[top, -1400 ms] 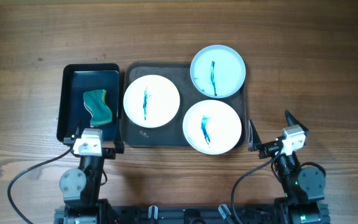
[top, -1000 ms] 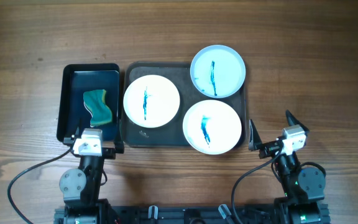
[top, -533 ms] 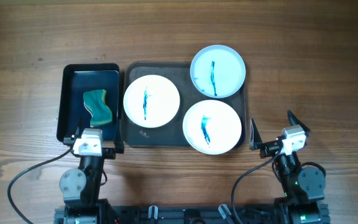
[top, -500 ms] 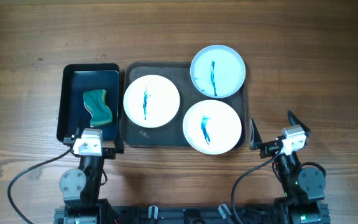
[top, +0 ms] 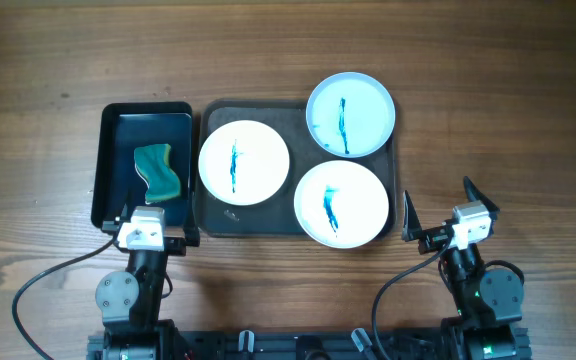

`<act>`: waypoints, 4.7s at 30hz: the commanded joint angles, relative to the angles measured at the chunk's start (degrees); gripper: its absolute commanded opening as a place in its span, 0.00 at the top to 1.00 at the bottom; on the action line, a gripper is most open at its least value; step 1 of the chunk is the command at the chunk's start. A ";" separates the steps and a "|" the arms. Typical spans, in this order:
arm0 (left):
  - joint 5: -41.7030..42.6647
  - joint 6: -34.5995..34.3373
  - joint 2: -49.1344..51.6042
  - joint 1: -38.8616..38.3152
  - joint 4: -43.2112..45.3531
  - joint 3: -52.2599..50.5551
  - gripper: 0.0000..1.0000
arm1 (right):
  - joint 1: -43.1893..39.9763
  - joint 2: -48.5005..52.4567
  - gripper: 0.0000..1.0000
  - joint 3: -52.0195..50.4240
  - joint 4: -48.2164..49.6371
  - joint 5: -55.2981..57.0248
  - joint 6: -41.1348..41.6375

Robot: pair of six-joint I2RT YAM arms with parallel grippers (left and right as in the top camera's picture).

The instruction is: Clean dirty plates on tray and stack at the side

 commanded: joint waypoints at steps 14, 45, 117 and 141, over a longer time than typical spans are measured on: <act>5.55 -1.92 0.48 -0.09 -3.89 3.10 0.00 | 0.33 0.00 0.00 0.04 0.11 -0.66 6.86; 17.07 -1.27 74.10 -0.11 -65.64 86.75 0.00 | 0.35 72.87 0.00 80.08 -59.82 -18.86 10.36; -12.72 -32.17 95.34 2.73 -63.43 80.28 0.08 | 27.93 124.52 0.96 88.85 -40.57 -5.57 37.40; -13.46 -34.42 105.98 -0.46 -48.85 72.22 0.43 | 27.93 124.52 0.95 88.87 -40.24 -6.10 38.01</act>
